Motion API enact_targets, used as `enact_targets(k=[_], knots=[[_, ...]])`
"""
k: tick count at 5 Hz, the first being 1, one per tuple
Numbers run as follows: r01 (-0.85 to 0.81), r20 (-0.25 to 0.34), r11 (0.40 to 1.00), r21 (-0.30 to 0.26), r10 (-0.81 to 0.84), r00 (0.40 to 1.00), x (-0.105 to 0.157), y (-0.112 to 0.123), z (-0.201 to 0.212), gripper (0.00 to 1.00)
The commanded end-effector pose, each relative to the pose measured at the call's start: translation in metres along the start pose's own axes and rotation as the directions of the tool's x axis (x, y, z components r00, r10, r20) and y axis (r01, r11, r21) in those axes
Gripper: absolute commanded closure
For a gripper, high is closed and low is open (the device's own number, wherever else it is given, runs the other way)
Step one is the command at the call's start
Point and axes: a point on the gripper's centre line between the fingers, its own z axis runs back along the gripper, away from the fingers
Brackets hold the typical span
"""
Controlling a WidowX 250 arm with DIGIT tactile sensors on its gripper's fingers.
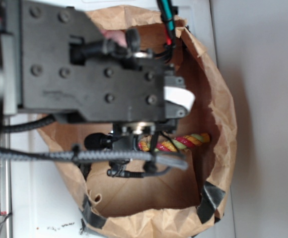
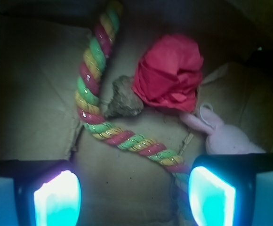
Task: Grab the red paper.
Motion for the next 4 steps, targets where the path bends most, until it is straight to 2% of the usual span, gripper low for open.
enact_targets(k=[1,3,4], knots=[[-0.024,0.110,0.999,0.034,0.020,0.994,0.021,0.003,0.007,0.00],[-0.049,0.137,0.998,0.035,0.044,0.990,0.039,0.008,0.009,0.00],[-0.106,0.126,0.994,0.029,0.101,0.987,0.051,0.011,0.001,0.00]])
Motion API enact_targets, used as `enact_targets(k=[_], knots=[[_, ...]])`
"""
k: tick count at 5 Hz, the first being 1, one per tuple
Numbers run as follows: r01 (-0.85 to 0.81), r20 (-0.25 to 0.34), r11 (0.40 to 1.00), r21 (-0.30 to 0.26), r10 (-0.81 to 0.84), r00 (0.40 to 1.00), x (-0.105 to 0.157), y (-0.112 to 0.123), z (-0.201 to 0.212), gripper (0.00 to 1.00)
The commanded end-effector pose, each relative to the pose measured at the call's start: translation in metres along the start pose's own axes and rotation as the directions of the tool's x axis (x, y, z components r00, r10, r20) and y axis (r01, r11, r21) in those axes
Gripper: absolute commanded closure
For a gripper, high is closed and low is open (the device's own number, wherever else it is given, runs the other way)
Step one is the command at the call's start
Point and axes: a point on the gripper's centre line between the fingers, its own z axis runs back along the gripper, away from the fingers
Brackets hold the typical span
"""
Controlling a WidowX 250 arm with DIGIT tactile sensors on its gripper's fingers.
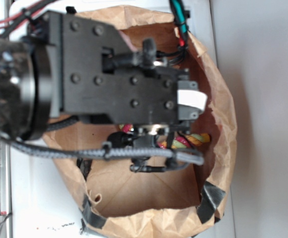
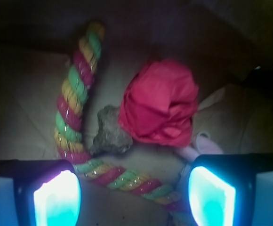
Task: Grab the red paper.
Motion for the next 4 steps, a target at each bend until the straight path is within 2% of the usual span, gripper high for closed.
enact_targets(k=[1,3,4], knots=[[-0.139,0.089,0.990,-0.007,0.139,0.986,0.031,0.004,0.008,0.00],[-0.198,0.080,0.980,0.009,0.197,0.977,0.035,-0.006,-0.008,0.00],[-0.257,0.081,0.966,0.009,0.256,0.963,0.039,-0.002,-0.014,0.00]])
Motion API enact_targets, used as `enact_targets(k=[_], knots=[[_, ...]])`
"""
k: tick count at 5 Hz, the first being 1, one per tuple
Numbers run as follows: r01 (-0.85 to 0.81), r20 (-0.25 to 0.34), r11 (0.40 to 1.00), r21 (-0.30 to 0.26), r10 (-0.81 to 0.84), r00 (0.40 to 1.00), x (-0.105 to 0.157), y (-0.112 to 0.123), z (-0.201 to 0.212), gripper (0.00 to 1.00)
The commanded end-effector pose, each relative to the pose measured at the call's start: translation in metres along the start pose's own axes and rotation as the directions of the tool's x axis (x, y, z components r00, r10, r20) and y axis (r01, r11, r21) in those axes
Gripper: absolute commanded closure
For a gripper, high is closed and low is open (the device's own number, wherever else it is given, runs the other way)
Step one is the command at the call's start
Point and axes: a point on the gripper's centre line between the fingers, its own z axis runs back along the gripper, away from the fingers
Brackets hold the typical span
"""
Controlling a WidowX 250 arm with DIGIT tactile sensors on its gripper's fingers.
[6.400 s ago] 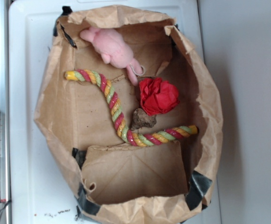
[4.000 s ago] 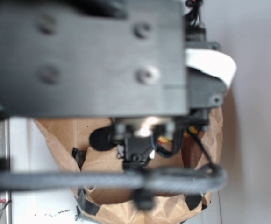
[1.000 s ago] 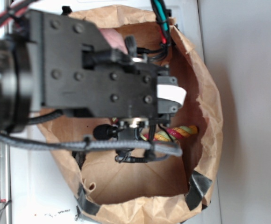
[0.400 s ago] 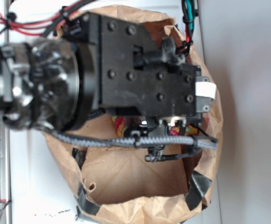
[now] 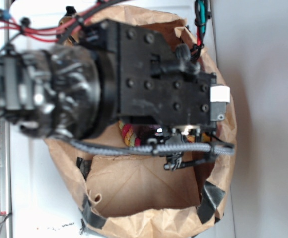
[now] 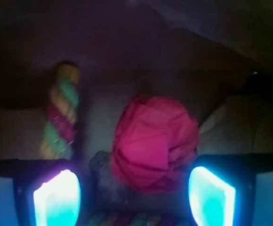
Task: Grab the red paper.
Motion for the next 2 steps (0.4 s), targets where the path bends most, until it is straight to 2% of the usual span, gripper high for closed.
enact_targets(k=[1,2], knots=[[-0.111,0.054,0.994,0.020,0.110,0.993,0.027,0.002,0.001,0.00],[-0.145,0.044,0.989,0.039,0.143,0.989,0.029,-0.001,-0.009,0.00]])
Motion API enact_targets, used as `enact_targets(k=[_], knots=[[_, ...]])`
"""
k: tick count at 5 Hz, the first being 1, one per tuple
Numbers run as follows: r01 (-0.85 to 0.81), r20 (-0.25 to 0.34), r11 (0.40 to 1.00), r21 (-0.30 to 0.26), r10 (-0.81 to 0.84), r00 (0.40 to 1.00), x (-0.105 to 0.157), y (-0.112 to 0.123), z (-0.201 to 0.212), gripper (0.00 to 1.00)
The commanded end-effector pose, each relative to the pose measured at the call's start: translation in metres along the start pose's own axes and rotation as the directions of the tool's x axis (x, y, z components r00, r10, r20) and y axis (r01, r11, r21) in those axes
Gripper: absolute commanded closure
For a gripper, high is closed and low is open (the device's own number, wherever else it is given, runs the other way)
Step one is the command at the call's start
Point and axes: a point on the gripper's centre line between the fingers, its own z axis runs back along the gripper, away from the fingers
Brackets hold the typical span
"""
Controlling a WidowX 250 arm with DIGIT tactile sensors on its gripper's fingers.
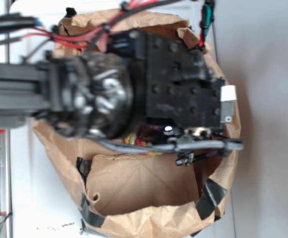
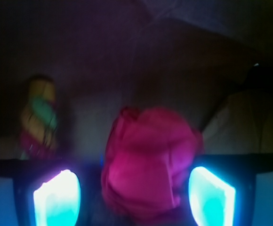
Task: Grab the red paper.
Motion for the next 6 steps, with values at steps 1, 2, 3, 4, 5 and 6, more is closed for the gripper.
enact_targets(k=[1,2,3,4,5,6], knots=[[-0.056,0.027,0.998,0.020,0.055,0.998,0.022,-0.010,0.000,0.00],[-0.044,0.006,0.999,0.021,0.044,0.999,0.023,-0.011,-0.007,0.00],[-0.049,0.015,0.999,0.006,0.049,0.999,0.020,-0.007,-0.002,1.00],[-0.031,0.028,0.999,0.012,0.030,0.999,0.018,-0.004,0.002,1.00],[-0.022,0.055,1.000,0.003,0.022,0.998,0.013,0.000,0.012,1.00],[-0.002,0.072,1.000,0.001,0.002,0.997,0.014,0.005,0.018,1.00]])
